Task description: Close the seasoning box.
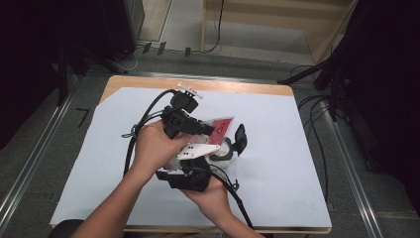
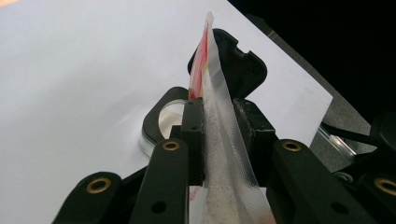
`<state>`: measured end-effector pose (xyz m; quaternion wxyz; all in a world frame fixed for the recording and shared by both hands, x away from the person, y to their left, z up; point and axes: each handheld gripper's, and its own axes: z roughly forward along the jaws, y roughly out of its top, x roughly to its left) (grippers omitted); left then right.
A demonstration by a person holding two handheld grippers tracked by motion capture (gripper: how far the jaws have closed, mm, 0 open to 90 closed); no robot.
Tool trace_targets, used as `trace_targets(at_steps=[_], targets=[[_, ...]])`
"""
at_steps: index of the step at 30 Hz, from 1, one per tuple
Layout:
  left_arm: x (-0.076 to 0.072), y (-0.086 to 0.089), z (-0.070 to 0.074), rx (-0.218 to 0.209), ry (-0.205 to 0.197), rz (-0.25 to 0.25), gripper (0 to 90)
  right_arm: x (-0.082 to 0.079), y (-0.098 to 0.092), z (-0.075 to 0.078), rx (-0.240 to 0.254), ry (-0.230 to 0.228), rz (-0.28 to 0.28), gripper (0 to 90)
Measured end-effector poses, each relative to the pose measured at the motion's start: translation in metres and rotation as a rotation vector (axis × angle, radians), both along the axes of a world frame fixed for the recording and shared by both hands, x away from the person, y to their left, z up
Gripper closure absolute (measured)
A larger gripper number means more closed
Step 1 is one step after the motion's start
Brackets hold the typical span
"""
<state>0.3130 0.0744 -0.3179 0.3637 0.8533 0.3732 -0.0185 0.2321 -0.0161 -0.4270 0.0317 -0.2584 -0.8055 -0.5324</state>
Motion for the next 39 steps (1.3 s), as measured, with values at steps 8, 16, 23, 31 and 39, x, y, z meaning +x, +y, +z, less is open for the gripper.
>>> trace_targets(at_steps=[8,16,23,31,39], targets=[[0.0,-0.001,0.001,-0.004,-0.009,-0.01,76.3,-0.002,0.001,0.0,-0.01,-0.03,-0.029,64.3],[0.007,-0.002,0.006,0.002,0.016,-0.014,76.3,0.0,0.002,0.004,0.007,-0.022,-0.037,64.2],[0.01,-0.007,0.009,0.024,0.018,-0.023,76.7,0.004,0.0,0.005,0.018,-0.014,-0.042,64.1],[0.011,-0.007,0.006,0.043,0.014,-0.027,78.1,0.005,0.002,0.004,0.015,-0.01,-0.039,63.9],[0.008,-0.003,0.006,0.043,0.011,-0.032,78.2,0.003,0.004,0.001,0.004,-0.02,-0.036,63.8]])
